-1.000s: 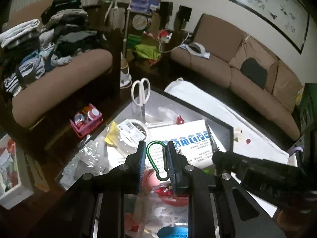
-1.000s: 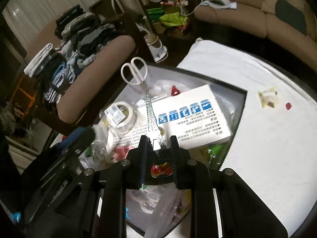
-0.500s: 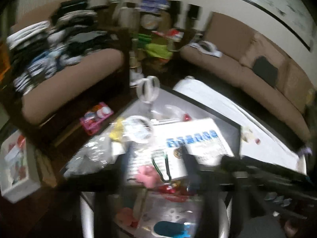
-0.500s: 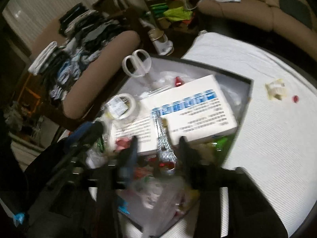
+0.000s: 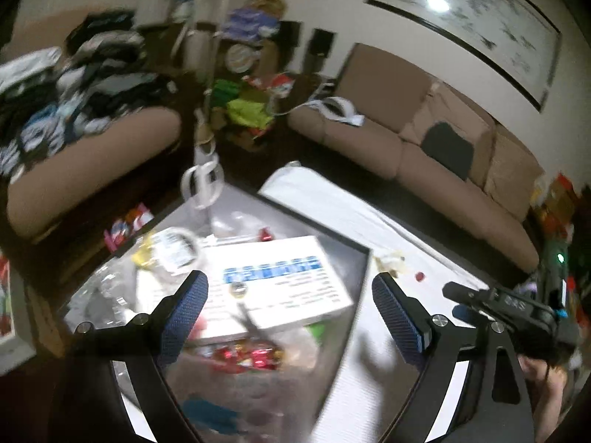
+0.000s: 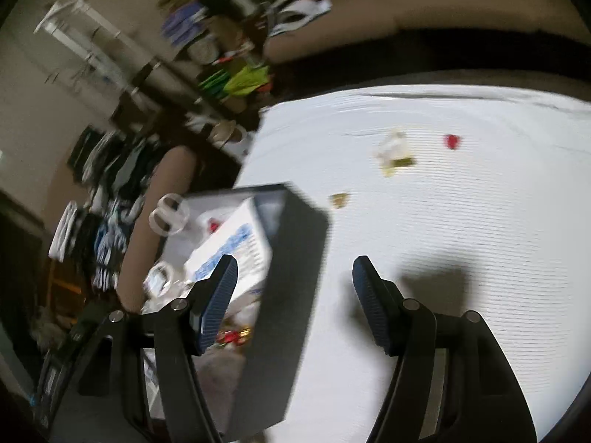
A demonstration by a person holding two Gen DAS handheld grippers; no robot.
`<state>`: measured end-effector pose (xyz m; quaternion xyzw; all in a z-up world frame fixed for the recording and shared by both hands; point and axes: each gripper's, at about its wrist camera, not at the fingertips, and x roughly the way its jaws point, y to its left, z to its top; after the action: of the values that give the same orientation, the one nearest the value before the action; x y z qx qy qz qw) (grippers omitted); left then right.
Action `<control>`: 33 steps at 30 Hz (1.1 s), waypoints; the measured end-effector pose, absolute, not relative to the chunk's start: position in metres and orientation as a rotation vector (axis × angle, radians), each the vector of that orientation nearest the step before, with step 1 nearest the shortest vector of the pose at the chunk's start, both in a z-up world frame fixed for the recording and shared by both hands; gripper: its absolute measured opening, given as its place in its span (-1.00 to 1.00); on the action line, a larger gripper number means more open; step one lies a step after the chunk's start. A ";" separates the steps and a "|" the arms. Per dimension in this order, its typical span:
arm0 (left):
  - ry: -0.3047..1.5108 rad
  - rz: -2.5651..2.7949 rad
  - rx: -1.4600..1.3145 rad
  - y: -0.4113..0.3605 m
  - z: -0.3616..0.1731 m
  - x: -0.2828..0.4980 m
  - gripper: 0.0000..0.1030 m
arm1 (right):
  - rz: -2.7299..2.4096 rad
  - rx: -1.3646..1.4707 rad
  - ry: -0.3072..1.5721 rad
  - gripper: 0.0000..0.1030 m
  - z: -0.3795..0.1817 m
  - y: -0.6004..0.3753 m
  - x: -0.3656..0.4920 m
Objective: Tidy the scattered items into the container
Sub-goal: 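Move the right tool to the red foil heart while the left tool moves to the gold chocolate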
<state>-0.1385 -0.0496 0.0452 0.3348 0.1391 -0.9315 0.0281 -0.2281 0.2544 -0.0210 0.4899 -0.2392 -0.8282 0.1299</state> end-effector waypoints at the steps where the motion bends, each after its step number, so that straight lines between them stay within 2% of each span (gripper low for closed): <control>1: 0.394 -2.896 1.026 -0.038 0.047 -0.139 0.79 | -2.424 1.430 -0.698 0.21 -0.024 0.267 -0.230; 6: 0.221 -3.045 0.984 0.046 0.043 -0.147 0.79 | -2.597 1.441 -0.586 0.21 -0.029 0.324 -0.242; 11: 0.147 -3.014 0.893 0.113 -0.003 -0.179 0.80 | -2.709 1.385 -0.448 0.21 -0.044 0.376 -0.259; 17: 0.362 -2.720 1.066 0.133 -0.094 -0.240 0.80 | -2.791 1.122 -0.260 0.21 -0.064 0.392 -0.282; 21: 0.675 -2.640 0.970 0.122 -0.137 -0.255 0.81 | -2.714 1.027 -0.108 0.20 -0.094 0.379 -0.314; 22: 0.683 -2.642 0.940 0.122 -0.142 -0.259 0.84 | -2.711 1.056 -0.048 0.18 -0.105 0.376 -0.324; 24: 0.608 -2.612 0.933 0.128 -0.151 -0.271 0.87 | -2.732 1.132 0.023 0.18 -0.129 0.372 -0.346; 28: 0.643 -2.583 0.953 0.129 -0.153 -0.283 0.89 | -2.697 1.115 -0.090 0.16 -0.156 0.367 -0.360; 29: 0.613 -2.578 0.990 0.133 -0.153 -0.289 0.91 | -2.679 1.122 -0.084 0.17 -0.160 0.363 -0.361; 30: 0.551 -2.573 1.055 0.139 -0.155 -0.298 0.91 | -2.642 1.159 -0.038 0.09 -0.164 0.357 -0.366; 33: 0.384 -2.553 1.189 0.152 -0.160 -0.315 0.91 | -2.629 1.198 0.084 0.15 -0.169 0.343 -0.378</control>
<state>-0.3145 0.1517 -0.1597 0.4136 0.1335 -0.8882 0.1489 -0.3778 0.3425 -0.1687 0.4114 0.0288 -0.9023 0.1254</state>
